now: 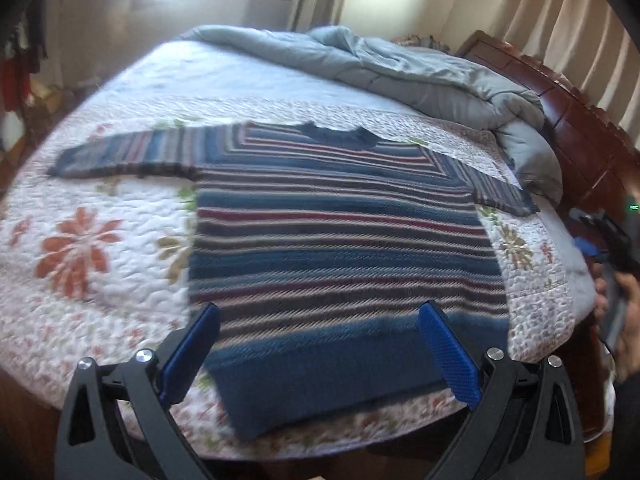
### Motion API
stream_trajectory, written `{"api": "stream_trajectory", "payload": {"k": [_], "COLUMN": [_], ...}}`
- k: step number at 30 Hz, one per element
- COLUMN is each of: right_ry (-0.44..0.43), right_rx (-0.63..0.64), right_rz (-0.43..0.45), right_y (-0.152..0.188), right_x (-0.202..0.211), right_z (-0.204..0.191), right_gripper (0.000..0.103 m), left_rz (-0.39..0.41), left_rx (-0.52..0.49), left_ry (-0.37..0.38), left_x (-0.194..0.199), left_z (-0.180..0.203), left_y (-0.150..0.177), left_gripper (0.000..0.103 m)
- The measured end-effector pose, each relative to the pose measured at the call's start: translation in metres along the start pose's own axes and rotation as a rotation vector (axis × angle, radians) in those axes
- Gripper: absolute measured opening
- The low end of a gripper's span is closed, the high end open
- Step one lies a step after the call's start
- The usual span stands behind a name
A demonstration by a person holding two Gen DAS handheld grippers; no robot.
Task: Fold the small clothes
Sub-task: 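Grasp one sleeve cuff with the right gripper and lift it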
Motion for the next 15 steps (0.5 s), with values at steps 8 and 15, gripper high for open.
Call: {"api": "stream_trajectory", "payload": {"k": [8, 15], "right_ry": [-0.153, -0.162], "right_rx": [-0.426, -0.527], "right_rz": [0.04, 0.076], "right_y": [-0.125, -0.191], "right_x": [-0.048, -0.109], "right_z": [0.169, 0.232], "right_gripper": [0.059, 0.034], "left_rz": [0.015, -0.034], "left_rx": [-0.022, -0.096], "left_ry": [0.084, 0.043], "left_x": [-0.042, -0.093], "left_z": [0.045, 0.08], "left_y": [-0.044, -0.063], "left_gripper": [0.099, 0.099]}}
Point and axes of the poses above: each gripper's, at about its wrist camera, not at the fingertips, and x roughly against the way its jaws point, z to its right, y to its underside, the point moved 8 cm from there along -x, roughly the way its jaws point, and after that the axes turned 13 degrees about -z, right-handed, at the moved point
